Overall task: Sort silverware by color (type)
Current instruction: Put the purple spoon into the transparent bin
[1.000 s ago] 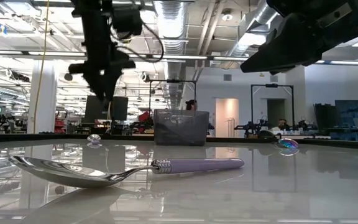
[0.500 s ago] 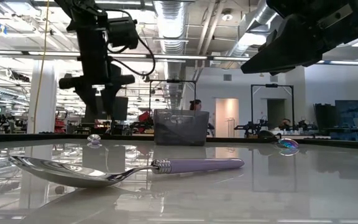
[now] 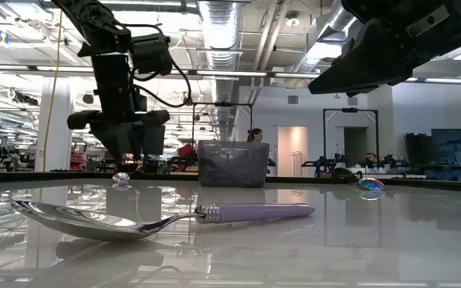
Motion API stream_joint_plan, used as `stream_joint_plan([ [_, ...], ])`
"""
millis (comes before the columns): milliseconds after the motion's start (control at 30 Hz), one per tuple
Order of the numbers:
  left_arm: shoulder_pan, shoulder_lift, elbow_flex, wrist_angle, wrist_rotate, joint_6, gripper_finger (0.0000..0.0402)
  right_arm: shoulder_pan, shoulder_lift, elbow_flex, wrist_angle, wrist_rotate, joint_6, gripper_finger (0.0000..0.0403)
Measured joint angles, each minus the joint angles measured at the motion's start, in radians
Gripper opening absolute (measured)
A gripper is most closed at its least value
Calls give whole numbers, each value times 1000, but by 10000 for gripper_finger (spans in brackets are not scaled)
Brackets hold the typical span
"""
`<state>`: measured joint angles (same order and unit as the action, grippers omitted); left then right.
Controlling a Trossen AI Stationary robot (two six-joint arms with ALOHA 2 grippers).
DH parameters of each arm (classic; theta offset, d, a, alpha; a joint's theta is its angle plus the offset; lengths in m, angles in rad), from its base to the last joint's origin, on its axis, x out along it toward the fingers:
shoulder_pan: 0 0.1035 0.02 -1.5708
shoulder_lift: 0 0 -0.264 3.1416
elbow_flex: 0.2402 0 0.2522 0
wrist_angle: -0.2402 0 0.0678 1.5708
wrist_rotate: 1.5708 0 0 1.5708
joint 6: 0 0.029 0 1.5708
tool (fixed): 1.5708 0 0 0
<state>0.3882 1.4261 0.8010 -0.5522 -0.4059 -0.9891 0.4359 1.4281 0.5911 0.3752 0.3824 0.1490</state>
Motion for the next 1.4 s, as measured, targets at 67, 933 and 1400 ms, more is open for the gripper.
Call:
stream_joint_plan([
  [67, -1, 0, -9, -1, -14, -6, 181, -2, 0, 0, 0, 0, 0, 31],
  [933, -28, 13, -248, 341, -47, -113, 180, -7, 0, 0, 3, 0, 1, 31],
  [1400, -46, 14, -249, 298, -63, -70, 31, -4, 0, 0, 24, 0, 52, 31],
])
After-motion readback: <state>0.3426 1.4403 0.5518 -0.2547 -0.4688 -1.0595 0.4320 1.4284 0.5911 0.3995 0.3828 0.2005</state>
